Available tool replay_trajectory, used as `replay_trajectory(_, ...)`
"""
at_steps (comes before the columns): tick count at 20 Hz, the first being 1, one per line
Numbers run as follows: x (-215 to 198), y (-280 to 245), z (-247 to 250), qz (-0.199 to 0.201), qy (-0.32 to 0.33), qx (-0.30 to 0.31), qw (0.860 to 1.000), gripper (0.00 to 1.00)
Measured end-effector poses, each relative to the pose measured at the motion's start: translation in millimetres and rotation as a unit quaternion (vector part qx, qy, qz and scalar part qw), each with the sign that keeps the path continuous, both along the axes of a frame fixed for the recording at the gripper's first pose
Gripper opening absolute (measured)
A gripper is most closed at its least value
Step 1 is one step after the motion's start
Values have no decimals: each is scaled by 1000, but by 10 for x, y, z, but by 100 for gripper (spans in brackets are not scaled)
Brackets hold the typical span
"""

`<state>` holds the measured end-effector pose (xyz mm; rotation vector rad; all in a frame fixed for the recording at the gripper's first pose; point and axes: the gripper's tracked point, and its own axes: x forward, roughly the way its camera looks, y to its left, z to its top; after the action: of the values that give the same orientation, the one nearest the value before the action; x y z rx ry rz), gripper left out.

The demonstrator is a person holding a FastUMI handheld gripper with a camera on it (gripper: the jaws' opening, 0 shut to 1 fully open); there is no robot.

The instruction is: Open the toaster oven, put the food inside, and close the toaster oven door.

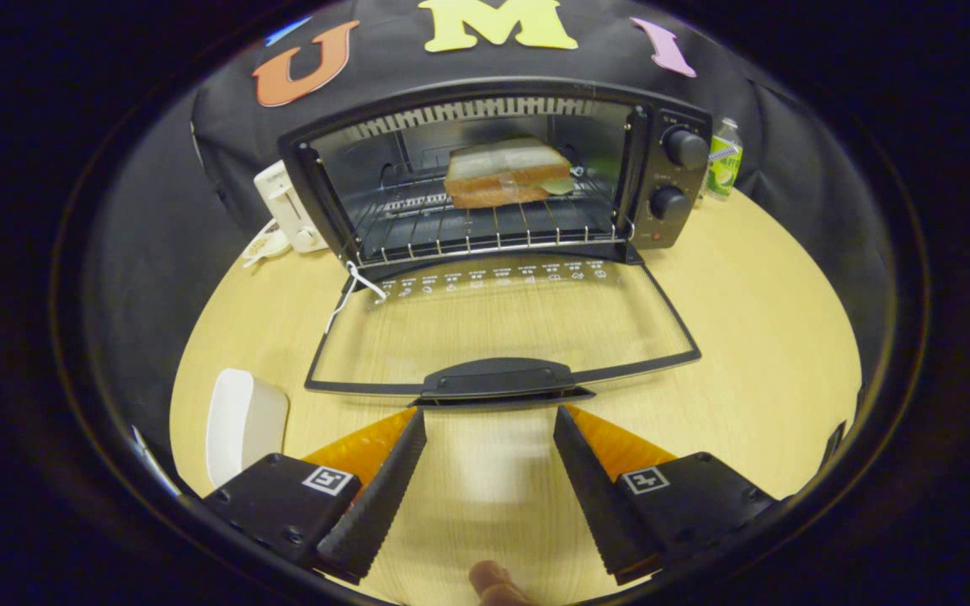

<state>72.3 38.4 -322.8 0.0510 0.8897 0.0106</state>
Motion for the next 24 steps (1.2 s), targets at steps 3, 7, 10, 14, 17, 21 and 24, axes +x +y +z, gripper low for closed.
replay_trajectory(3,8,40,-9,1,8,9,1000,99)
replay_trajectory(7,1,44,3,-1,8,-5,1000,99)
replay_trajectory(10,2,41,12,-1,7,-4,1000,100)
replay_trajectory(14,-16,43,73,1,1,-3,1000,99)
replay_trajectory(17,-34,47,158,5,-10,-12,1000,99)
replay_trajectory(21,-1,7,358,9,-46,-29,998,99)
replay_trajectory(24,25,19,407,11,-61,-27,998,99)
